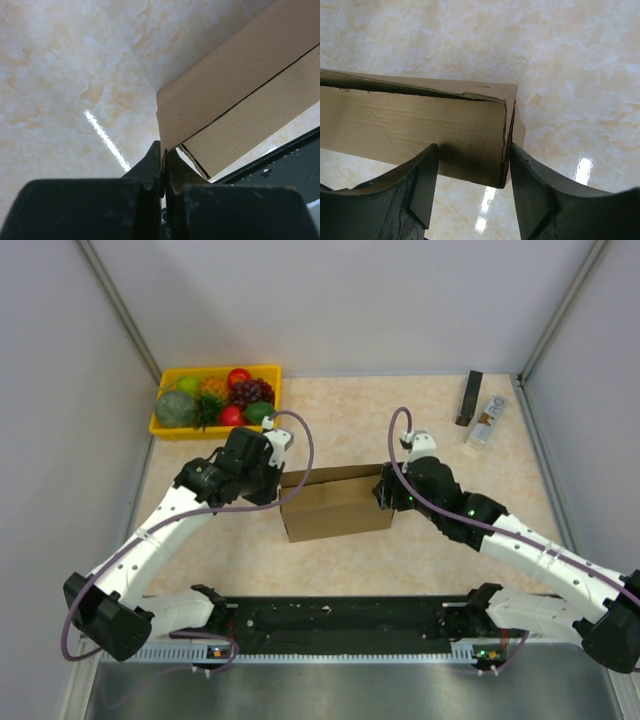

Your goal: Fold the paper box

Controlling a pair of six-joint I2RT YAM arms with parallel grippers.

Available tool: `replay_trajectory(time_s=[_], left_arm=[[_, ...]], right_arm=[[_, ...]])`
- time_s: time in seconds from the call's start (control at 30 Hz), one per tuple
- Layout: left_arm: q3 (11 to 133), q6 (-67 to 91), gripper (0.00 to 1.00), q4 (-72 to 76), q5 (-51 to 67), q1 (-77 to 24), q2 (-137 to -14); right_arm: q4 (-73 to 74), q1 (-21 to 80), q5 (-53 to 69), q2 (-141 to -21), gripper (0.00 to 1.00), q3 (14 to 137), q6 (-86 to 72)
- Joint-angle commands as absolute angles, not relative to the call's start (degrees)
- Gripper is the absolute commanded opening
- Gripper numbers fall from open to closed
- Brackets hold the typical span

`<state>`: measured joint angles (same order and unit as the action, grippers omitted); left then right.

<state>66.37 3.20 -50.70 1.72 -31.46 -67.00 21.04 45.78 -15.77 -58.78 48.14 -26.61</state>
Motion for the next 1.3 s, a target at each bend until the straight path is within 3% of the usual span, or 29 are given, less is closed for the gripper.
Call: replay_trajectory(time_s=[0.0,0.1,0.17,0.23,0.27,0.33,0.53,0.9,0.93,1.0,1.03,1.17,1.27], left_arm=[[69.5,7.7,0.0,-50.2,5.2,-31.5,-67.2],[69.6,8.4,0.04,-50.4,5.5,-31.3,-66.9],[69.5,8.2,0.3,-50.2,6.4,-31.3,-66.0],[69.9,8.3,0.39,-50.4,4.8,-31.2,-65.1],[70.1,8.2,0.49,-50.5,4.3,-31.2,-64.3],[70.6,8.1,0.53,-50.7,3.3,-30.9,-63.7],[72.1,7.2,0.35,-52.4,4.7,-30.4,-64.1],[72.0,4.2,0.33,-56.6,1.9,-30.4,-66.7],[72.0,4.2,0.31,-56.6,2.0,-30.4,-66.9],[72.2,4.4,0.13,-56.5,2.4,-30.3,-67.0],[72.8,4.7,0.1,-56.4,2.5,-30.3,-66.9],[73.7,6.9,0.0,-55.0,8.1,-28.8,-66.4],[74.3,8.7,0.0,-53.8,11.0,-26.9,-66.3]], right_arm=[[24.1,45.6,-14.8,-59.2,0.53,49.0,-24.7],[24.1,45.6,-14.7,-59.5,0.53,49.2,-24.6],[24.0,45.6,-14.7,-59.7,0.53,49.3,-24.6],[23.9,45.5,-14.7,-59.9,0.54,49.2,-24.7],[23.9,45.6,-14.7,-59.9,0.54,49.1,-24.6],[23.9,45.6,-14.8,-60.0,0.54,49.2,-24.6],[23.9,45.5,-14.4,-59.9,0.54,49.7,-24.6],[23.8,45.5,-14.0,-60.2,0.53,49.8,-24.6],[23.8,45.6,-13.9,-60.2,0.54,49.8,-24.6],[23.8,45.6,-13.9,-60.3,0.53,49.8,-24.6],[23.8,45.5,-13.7,-60.4,0.53,49.9,-24.7],[23.8,45.6,-13.5,-60.5,0.52,50.0,-24.3],[23.9,45.7,-13.5,-60.8,0.51,49.7,-24.2]])
